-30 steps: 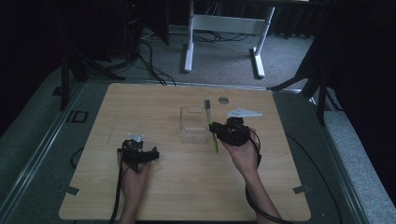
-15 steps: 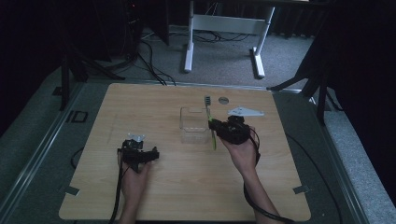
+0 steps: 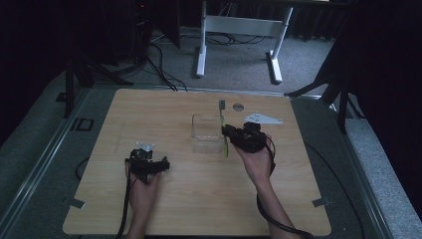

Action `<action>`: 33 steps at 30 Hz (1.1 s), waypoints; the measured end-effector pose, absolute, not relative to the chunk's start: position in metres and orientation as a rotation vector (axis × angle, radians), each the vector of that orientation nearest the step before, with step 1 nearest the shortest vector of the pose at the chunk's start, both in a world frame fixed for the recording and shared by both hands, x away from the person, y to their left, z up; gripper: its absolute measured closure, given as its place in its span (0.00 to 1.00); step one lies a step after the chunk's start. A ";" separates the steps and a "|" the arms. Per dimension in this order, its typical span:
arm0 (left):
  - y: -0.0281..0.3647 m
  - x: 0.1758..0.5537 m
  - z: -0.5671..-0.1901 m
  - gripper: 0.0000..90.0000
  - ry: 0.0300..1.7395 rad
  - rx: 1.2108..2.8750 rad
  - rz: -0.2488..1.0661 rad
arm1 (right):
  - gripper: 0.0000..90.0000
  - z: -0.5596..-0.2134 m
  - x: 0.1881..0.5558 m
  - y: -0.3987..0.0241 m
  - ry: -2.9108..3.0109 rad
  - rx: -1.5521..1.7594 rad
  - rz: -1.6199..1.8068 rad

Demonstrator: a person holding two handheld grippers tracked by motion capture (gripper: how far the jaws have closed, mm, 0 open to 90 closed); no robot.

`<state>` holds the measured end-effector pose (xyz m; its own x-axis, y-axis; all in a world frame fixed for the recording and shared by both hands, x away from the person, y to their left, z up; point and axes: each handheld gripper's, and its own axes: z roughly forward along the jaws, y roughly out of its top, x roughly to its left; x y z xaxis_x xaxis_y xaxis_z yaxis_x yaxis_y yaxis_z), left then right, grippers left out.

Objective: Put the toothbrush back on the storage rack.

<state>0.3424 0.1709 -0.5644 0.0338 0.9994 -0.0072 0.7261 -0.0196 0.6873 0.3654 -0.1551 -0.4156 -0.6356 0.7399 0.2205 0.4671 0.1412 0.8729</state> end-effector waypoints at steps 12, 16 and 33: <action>0.171 0.342 -0.564 0.03 1.744 1.800 0.687 | 0.88 -0.418 0.371 -0.156 2.132 1.156 1.526; 0.171 0.342 -0.564 0.03 1.744 1.800 0.688 | 0.88 -0.418 0.372 -0.155 2.122 1.153 1.536; 0.171 0.342 -0.564 0.03 1.744 1.799 0.687 | 0.88 -0.421 0.379 -0.153 2.099 1.133 1.549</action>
<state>0.3424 0.1709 -0.5644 0.0340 0.9994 -0.0074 0.7261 -0.0196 0.6873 0.3791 -0.1535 -0.4208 -0.6458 0.7346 0.2082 0.4157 0.1096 0.9029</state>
